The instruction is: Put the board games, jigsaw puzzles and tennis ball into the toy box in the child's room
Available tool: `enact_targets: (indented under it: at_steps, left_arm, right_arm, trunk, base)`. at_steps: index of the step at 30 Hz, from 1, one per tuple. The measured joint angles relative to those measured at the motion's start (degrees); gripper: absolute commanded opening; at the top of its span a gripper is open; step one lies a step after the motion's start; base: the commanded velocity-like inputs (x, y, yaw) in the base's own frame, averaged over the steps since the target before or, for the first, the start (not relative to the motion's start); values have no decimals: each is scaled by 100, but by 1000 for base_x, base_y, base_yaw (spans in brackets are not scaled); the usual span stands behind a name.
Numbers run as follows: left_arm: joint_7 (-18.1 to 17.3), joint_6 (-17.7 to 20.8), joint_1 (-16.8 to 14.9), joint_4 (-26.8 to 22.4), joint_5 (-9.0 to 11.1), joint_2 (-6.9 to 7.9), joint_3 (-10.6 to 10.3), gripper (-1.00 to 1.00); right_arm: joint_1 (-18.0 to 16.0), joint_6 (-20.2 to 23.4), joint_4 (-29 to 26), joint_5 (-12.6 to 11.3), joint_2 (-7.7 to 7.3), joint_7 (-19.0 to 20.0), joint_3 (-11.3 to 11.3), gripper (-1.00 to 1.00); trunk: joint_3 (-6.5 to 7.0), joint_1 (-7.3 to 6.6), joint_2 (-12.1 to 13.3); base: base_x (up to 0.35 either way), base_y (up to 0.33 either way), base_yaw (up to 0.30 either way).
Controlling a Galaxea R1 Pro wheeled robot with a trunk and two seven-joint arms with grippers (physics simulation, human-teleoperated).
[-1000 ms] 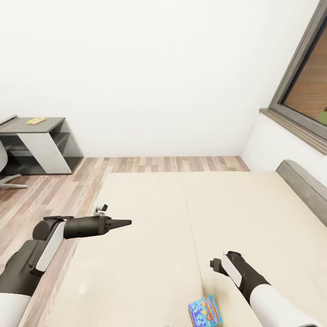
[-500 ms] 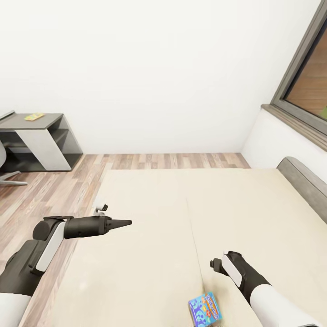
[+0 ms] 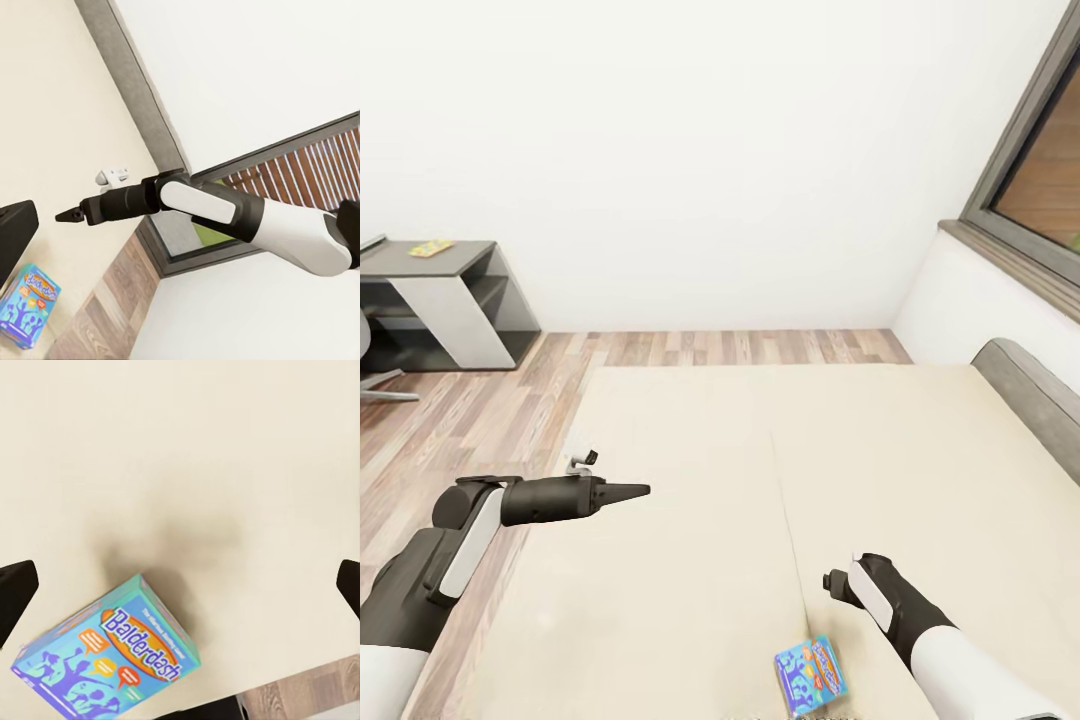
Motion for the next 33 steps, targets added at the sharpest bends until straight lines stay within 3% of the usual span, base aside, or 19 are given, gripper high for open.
enact_targets:
  at_steps: [33]
  left_arm:
    - [6,-6,63,147,3,-6,-27,100]
  right_arm:
    - [8,156,0,-6,40,-9,9,100]
  trunk:
    - [-308,0,0]
  base:
    - [0,0,0]
